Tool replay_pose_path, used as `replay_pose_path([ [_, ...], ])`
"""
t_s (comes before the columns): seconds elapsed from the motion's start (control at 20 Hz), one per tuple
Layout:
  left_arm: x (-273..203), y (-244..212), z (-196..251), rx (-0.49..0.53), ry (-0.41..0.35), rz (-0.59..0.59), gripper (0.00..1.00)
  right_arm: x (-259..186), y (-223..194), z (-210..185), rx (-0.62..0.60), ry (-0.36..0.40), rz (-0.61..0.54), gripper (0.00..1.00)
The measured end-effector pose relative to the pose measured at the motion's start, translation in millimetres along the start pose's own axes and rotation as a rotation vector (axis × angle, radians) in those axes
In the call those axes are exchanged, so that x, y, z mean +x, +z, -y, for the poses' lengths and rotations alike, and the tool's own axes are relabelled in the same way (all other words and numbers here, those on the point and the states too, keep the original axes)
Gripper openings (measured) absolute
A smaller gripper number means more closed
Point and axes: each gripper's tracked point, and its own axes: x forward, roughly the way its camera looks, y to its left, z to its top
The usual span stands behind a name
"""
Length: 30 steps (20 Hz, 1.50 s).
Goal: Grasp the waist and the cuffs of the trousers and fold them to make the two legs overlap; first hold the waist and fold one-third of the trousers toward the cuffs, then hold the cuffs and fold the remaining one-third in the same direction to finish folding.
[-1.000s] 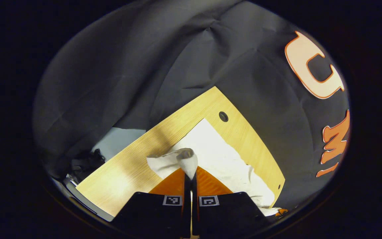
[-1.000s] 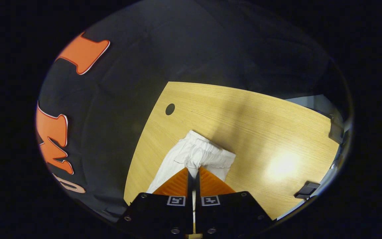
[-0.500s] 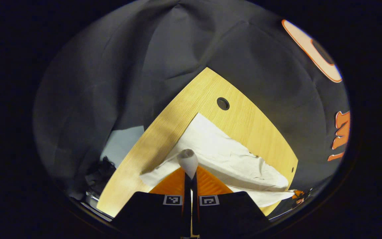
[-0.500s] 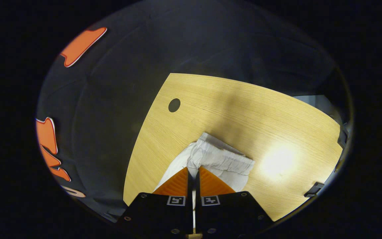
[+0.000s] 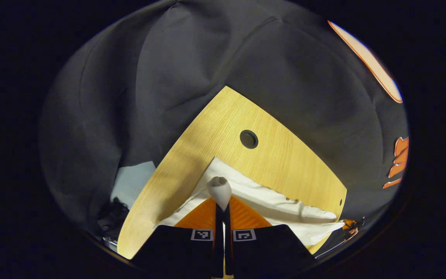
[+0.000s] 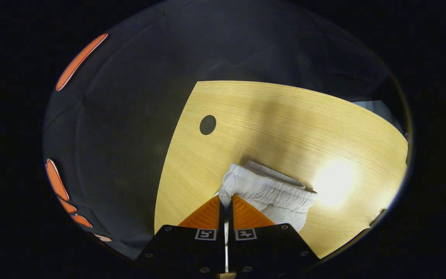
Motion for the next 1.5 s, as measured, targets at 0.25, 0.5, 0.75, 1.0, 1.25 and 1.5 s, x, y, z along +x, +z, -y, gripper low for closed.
replay_pose_path([
  [0.25, 22.4, 8.6, -8.9, -0.051, 0.029, 0.064, 0.17, 5.9, 2.6, -15.1, 0.025, 0.105, 0.036, 0.04],
  [0.5, -13.7, 38.8, 5.5, 0.011, 0.047, 0.219, 0.61, -2.1, 19.0, -12.1, -0.025, 0.129, 0.1, 0.24],
  [0.75, -46.8, 24.6, 37.2, 0.131, 0.038, 0.259, 0.97, -19.9, 31.6, 7.0, -0.133, 0.086, 0.161, 0.45],
  [1.0, -83.1, 4.7, 80.8, 0.229, 0.009, 0.297, 1.0, -28.5, 19.3, 46.7, -0.263, -0.036, 0.12, 0.75],
  [1.25, -119.6, -8.1, 118.1, 0.42, 0.04, 0.416, 1.0, -25.6, 5.7, 85.9, -0.328, -0.13, 0.065, 0.91],
  [1.5, -155.5, -46.6, 159.3, 0.497, 0.023, 0.48, 0.99, -2.5, -1.3, 102.6, -0.249, -0.119, 0.045, 0.98],
])
